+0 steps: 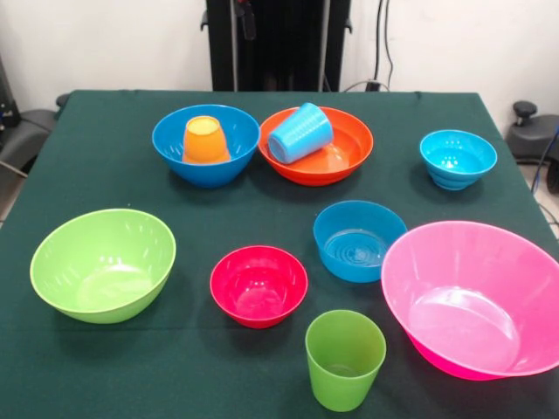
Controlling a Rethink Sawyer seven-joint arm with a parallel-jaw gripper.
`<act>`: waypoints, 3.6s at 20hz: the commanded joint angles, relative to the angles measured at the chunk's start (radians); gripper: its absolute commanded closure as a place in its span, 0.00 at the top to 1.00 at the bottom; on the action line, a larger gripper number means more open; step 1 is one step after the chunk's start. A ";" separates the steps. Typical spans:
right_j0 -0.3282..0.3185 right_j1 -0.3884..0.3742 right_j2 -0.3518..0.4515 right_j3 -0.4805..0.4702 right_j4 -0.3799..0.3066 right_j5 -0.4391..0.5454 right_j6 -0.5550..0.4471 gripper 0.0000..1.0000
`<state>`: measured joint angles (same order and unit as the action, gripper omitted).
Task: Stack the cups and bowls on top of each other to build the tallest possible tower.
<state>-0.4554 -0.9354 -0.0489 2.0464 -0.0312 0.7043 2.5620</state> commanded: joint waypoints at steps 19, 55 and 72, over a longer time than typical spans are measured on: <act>0.113 0.074 0.144 -0.002 0.124 -0.002 0.114 1.00; 0.369 0.348 -0.025 -0.316 0.388 -0.008 0.282 1.00; 0.334 0.260 -0.022 -0.130 0.391 -0.095 0.123 1.00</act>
<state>-0.1103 -0.6529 -0.1235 1.8422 0.3401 0.7041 2.6070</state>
